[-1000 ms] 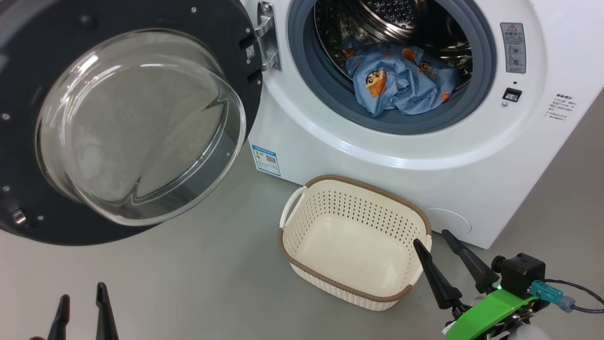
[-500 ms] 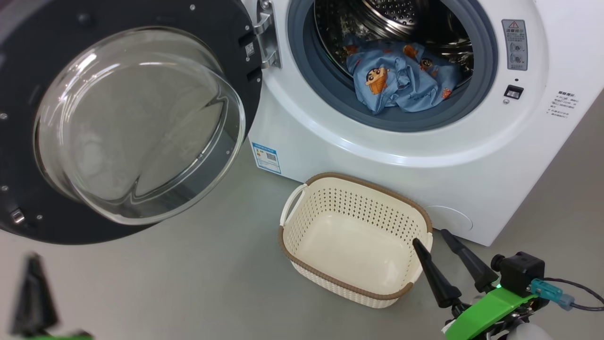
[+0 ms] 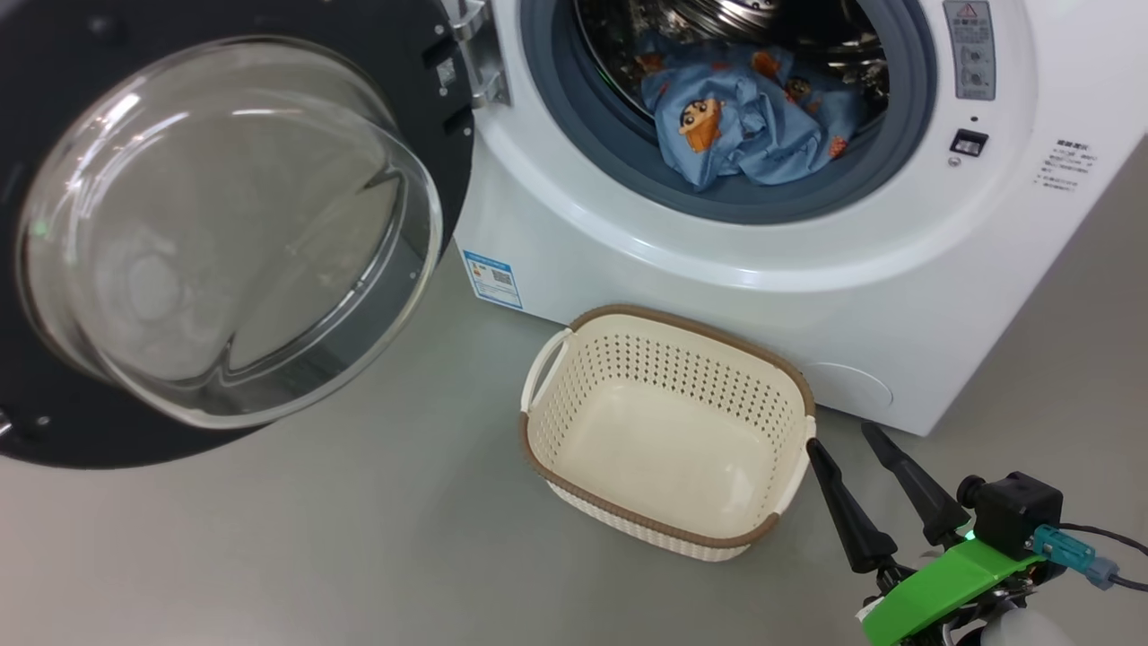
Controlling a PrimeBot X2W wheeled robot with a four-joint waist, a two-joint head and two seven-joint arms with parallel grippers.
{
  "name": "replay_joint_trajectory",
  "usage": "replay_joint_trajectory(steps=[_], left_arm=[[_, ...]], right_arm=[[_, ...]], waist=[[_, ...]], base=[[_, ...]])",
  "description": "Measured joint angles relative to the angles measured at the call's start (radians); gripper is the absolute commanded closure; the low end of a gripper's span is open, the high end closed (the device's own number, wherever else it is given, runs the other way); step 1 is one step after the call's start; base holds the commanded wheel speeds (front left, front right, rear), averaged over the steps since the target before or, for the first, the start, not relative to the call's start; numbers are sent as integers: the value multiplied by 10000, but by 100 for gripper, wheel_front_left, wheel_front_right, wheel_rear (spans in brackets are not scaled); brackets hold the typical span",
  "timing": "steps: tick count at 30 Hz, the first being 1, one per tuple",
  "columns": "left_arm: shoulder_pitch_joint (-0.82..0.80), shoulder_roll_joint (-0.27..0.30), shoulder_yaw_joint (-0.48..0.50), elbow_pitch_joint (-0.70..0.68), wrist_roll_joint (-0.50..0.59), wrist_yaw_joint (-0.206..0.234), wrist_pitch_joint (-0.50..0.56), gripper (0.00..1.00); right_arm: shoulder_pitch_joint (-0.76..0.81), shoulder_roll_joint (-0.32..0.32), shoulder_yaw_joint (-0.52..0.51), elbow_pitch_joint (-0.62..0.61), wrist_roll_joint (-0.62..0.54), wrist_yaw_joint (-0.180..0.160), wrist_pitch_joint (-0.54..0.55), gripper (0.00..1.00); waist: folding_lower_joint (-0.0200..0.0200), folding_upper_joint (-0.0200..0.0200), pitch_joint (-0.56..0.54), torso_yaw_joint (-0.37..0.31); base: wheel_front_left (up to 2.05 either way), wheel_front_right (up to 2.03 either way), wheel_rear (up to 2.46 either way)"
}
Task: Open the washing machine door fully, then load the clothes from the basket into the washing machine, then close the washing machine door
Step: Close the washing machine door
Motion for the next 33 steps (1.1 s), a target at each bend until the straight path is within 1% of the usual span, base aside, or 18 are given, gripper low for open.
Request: replay_joint_trajectory(steps=[2, 4, 8, 11, 16, 18, 21, 25, 33], left_arm=[[-611, 499, -104, 901, -763, 0, 242, 100], [-1234, 872, -263, 1724, -1465, 0, 579, 100], [-2276, 1384, -792, 3110, -2558, 0, 1639, 100], [-2834, 1664, -1302, 4025, -3078, 2, 2800, 100], [-3497, 1923, -1808, 4966, -3871, 2, 4589, 100], [-3707, 2052, -2000, 5193, -3940, 2, 5024, 100], [-4022, 2094, -2159, 5499, -4232, 2, 5624, 100], [-4184, 2071, -2357, 5804, -4366, 2, 6111, 100], [-4260, 2090, -2504, 6038, -4466, 13, 6234, 100]], right_arm=[[-2, -19, -4, -27, -50, 0, 0, 0], [-4, -56, -4, -58, -50, 0, 0, 0], [-8, -150, -2, -132, -61, 0, 0, 0], [-14, -182, 4, -174, -67, 0, 0, 0], [-29, -219, 36, -221, -84, 0, 2, 0], [-38, -255, 40, -244, -136, 0, 0, 0], [-45, -332, 44, -265, -151, 0, 0, 0], [-109, -389, 48, -305, -153, 0, 0, 0], [-244, -479, 56, -370, -169, 0, 0, 0]], waist=[[0, 1, 87, -98], [0, 0, 192, -197], [0, 0, 432, -359], [0, 0, 619, -444], [0, 0, 890, -563], [0, 0, 991, -591], [0, 0, 1120, -619], [0, 0, 1272, -635], [0, 0, 1510, -674]], base=[[0, 0, 0], [0, 0, 0], [0, 0, 0], [0, 0, 0], [0, 0, 0], [0, 0, 0], [0, 0, 0], [0, 0, 0], [0, 0, 0]])
